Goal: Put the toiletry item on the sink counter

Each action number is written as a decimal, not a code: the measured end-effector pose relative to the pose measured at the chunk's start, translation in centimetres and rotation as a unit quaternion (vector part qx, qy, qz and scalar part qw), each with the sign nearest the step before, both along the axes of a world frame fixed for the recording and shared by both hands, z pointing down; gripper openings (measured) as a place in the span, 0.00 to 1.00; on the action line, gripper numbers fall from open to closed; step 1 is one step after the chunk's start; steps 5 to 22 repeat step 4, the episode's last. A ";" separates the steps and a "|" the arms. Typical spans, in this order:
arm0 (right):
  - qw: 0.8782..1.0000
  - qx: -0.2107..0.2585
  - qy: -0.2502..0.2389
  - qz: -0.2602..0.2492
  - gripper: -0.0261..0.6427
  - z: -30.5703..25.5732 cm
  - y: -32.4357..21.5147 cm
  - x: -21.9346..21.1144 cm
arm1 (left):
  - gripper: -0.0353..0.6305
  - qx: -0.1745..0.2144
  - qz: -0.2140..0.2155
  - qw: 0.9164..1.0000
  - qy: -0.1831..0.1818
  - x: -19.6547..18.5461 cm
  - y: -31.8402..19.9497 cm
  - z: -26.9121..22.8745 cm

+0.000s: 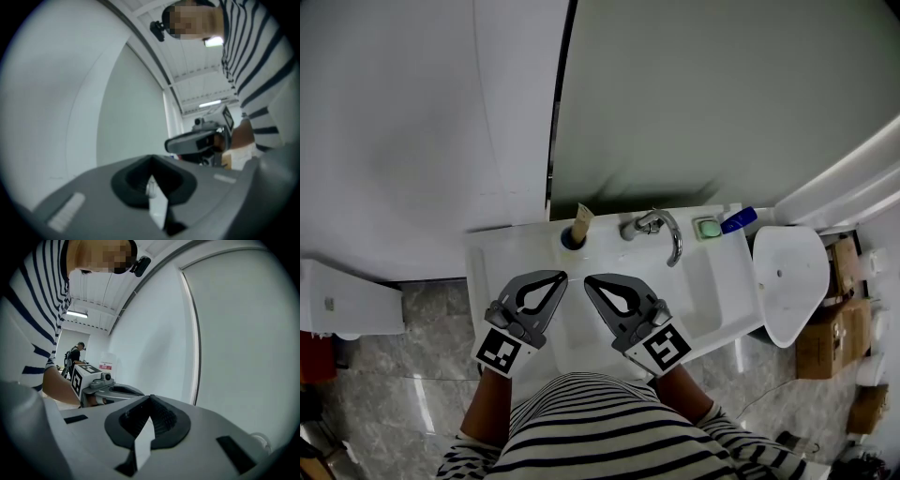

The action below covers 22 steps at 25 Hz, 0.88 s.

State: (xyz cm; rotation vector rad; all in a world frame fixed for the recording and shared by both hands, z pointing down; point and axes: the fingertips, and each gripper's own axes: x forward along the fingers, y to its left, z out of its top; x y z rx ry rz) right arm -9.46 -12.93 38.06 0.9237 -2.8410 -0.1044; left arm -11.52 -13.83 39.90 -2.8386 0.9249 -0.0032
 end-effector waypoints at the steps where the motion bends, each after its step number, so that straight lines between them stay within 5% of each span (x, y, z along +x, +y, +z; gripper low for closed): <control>1: 1.000 0.000 0.001 -0.001 0.05 0.0 0.0 0.0 | 0.06 0.000 0.000 1.000 0.002 0.0 0.0 0.0; 22: 1.000 0.000 0.002 -0.002 0.05 0.0 -0.1 -0.2 | 0.06 -0.005 -0.002 1.000 0.013 -0.1 -0.2 -0.1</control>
